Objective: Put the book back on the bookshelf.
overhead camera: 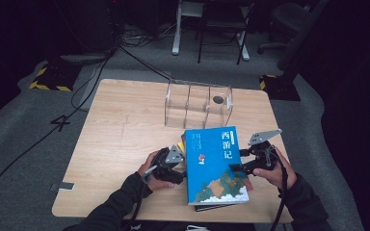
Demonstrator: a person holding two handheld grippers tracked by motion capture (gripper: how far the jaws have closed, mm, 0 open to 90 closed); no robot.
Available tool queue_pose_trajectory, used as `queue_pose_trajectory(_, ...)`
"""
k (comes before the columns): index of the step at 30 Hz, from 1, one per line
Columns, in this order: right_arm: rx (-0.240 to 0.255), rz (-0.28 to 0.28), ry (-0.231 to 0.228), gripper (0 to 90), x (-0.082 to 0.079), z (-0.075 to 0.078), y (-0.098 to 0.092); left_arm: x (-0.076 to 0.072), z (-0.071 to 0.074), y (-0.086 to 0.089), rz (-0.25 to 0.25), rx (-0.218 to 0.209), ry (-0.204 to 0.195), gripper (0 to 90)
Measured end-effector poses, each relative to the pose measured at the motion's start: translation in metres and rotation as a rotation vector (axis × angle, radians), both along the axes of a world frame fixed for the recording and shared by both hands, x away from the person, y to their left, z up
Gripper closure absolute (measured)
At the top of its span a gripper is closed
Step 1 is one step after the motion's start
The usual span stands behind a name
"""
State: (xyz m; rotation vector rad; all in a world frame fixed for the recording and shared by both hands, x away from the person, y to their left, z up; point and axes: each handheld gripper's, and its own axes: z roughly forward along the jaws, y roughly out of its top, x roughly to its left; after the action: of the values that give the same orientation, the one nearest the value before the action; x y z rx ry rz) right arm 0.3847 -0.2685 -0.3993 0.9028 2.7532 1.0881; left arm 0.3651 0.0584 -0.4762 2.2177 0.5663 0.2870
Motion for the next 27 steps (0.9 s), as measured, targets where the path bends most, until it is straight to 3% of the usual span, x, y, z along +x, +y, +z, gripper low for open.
queue_pose_trajectory(1,0.031,0.013,0.026,26.6,0.003,-0.004,-0.003,0.000,0.000,0.000,0.000,-0.001,0.002,29.2)
queue_pose_trajectory(3,0.052,0.019,0.035,26.6,0.005,-0.005,-0.005,0.001,-0.001,-0.001,0.001,0.001,0.006,29.2)
queue_pose_trajectory(10,0.154,0.038,0.018,29.4,0.008,-0.010,-0.010,0.003,-0.001,-0.001,0.000,0.012,0.006,34.7)
queue_pose_trajectory(15,0.175,0.042,0.000,35.3,0.011,-0.011,-0.008,0.006,-0.001,0.004,0.017,-0.002,0.023,37.6)
queue_pose_trajectory(27,0.263,0.101,0.021,43.0,0.022,-0.006,-0.009,0.015,-0.002,0.008,0.038,-0.022,0.033,43.1)
